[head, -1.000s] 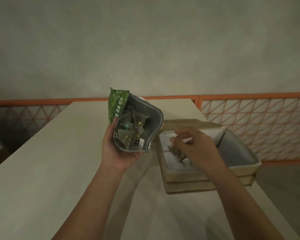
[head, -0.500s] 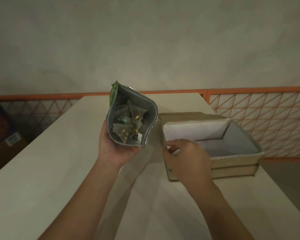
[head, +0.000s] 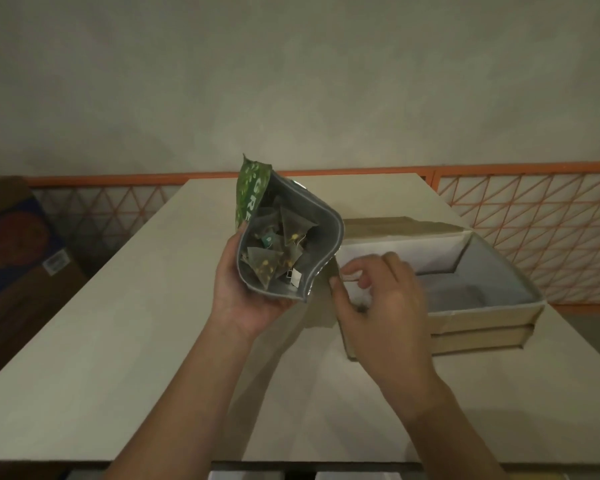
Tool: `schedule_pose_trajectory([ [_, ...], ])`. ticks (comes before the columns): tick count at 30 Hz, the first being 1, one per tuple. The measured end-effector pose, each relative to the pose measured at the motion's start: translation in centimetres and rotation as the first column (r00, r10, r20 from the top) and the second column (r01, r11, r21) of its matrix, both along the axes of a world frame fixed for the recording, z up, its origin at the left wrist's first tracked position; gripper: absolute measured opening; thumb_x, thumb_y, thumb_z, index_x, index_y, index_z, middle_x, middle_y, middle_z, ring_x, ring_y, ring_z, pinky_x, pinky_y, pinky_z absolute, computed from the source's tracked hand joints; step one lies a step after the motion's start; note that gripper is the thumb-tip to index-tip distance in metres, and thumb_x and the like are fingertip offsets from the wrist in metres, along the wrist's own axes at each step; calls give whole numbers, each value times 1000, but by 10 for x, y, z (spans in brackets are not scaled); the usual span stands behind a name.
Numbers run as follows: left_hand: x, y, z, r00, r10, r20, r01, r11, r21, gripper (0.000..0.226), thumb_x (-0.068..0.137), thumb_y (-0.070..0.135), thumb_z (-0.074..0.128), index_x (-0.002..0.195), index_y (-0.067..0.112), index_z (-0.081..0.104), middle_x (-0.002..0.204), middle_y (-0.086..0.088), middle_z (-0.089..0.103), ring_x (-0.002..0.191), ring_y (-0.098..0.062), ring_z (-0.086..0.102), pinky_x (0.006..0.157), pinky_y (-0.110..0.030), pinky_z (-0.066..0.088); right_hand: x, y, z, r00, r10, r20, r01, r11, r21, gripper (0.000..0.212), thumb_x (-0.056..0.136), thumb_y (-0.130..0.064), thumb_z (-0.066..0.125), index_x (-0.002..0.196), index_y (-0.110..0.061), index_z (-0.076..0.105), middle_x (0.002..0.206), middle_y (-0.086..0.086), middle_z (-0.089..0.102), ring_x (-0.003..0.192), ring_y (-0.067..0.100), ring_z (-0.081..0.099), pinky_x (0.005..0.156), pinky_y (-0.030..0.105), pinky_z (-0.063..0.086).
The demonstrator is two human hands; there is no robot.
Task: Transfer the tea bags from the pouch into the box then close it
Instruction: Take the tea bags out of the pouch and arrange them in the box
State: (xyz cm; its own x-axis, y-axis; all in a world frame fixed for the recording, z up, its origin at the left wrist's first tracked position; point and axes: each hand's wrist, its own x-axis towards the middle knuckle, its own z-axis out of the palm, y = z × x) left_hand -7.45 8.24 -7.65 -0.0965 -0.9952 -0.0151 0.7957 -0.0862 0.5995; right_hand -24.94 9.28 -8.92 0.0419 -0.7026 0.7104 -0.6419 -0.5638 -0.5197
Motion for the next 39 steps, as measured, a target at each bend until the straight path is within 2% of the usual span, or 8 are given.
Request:
schedule_pose_trajectory([
  [4,-5,5,-3,999,33,-1,-33,998,59,55,94,55,49,113,11,74,117,-12,69,99,-28,69,79,-34,59,26,12,19,993,51,-104,-60,995,-83,20,85,-35,65,99,-23,72,92,-4,57,89,18,51,75,29,34],
  [11,-9,10,-6,998,67,-1,-67,996,56,55,96,50,50,126,9,69,131,-12,64,118,-26,62,102,-34,50,59,4,18,885,-108,-453,94,994,-53,25,83,-45,63,94,-26,74,99,4,55,95,26,42,74,37,22],
  [15,-10,7,-4,996,84,-17,-83,996,23,56,98,51,44,106,7,78,111,-13,73,95,-25,72,80,-32,61,48,2,15,945,3,-328,-27,997,-66,6,84,-31,66,86,-27,70,99,-3,58,95,21,46,75,32,22],
  [18,-9,1,0,995,98,-16,-97,995,29,55,95,54,47,120,12,71,121,-11,67,102,-27,67,82,-35,57,31,-5,23,974,225,-31,-225,974,-29,2,89,-24,63,89,-26,63,100,-10,62,97,13,51,79,25,32],
  [26,-14,-6,-2,996,32,-84,-36,998,-46,67,72,50,72,131,20,65,137,-8,59,107,-29,64,74,-39,60,-24,-20,49,797,276,538,-331,943,7,14,91,-22,67,89,-29,56,86,-8,66,80,12,65,67,20,50],
  [30,-24,-4,-2,993,46,-108,-48,999,-19,50,82,51,60,116,17,72,122,-8,67,95,-27,69,64,-36,60,-41,-35,37,854,207,477,-309,940,145,20,92,-12,65,98,-30,59,85,-7,63,69,11,62,57,15,46],
  [34,-25,-7,-7,996,31,-85,-31,1000,-2,59,97,54,46,144,19,53,137,-8,57,105,-28,64,68,-37,60,-46,-45,19,958,179,225,-248,910,334,15,93,-17,63,103,-26,69,102,-7,65,78,-2,60,62,8,47],
  [39,-22,-9,-10,995,17,-93,-18,1000,-2,57,98,54,44,143,20,53,134,-8,58,105,-28,64,68,-36,60,-38,-31,20,965,137,223,-191,952,239,11,90,-27,67,100,-31,69,98,-20,59,90,4,58,72,15,46],
])
